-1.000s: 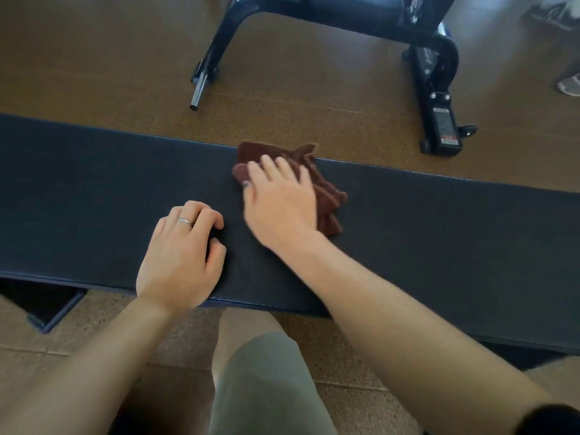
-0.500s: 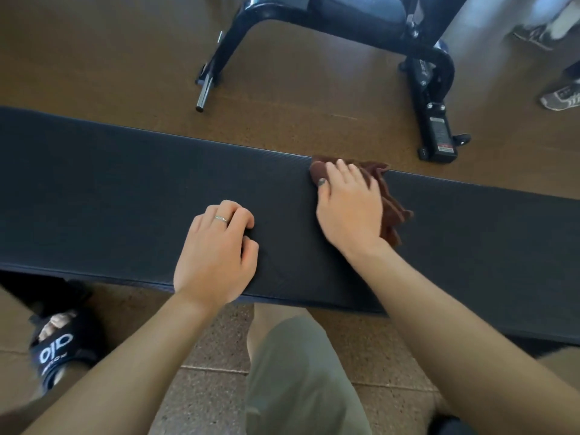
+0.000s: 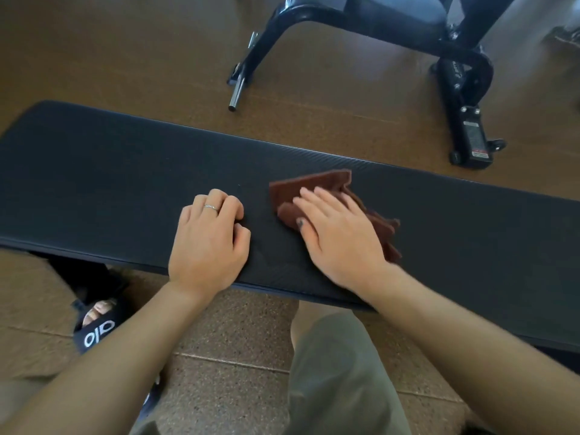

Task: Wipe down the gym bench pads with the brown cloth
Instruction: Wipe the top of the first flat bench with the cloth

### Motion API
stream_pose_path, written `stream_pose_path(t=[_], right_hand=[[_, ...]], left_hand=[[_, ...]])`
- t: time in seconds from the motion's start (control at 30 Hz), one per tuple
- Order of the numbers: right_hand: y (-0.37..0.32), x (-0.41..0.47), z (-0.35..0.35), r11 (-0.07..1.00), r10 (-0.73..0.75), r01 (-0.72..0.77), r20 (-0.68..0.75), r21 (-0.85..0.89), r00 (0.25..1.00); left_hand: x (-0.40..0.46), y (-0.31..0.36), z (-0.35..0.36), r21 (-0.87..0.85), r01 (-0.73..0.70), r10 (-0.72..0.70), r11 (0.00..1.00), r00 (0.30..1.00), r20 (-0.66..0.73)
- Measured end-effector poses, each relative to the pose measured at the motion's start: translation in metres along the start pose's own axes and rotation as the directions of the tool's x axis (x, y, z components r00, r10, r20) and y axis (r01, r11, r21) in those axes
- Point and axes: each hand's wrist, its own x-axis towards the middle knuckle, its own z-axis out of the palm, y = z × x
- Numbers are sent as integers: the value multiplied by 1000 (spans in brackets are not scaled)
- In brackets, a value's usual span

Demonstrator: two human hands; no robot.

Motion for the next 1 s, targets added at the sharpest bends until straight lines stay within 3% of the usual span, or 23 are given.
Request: stream_pose_path(t=[0.23, 0.37, 0.47, 0.73, 0.9, 1.0], right_hand=[[-6, 117, 12, 979, 206, -206, 3, 12, 979], [-44, 36, 15, 998, 69, -70, -84, -5, 994], [-71, -14, 18, 999, -40, 40, -12, 3, 999], [-54, -24, 20, 999, -33, 33, -53, 6, 998], [47, -96, -22, 991, 123, -125, -48, -41, 991], [55, -104, -24, 969, 238, -240, -52, -50, 970]], left_hand=[[-1, -4, 0, -49, -2, 2, 999, 1000, 1], [-2, -4, 0, -47, 6, -7, 999, 1000, -6], [-2, -6, 1, -60, -31, 30, 998, 1000, -5], [-2, -5, -1, -81, -2, 0, 997, 1000, -25], [-3, -2, -2, -91, 29, -33, 995, 998, -52], [-4, -3, 0, -83, 18, -25, 996, 997, -76]])
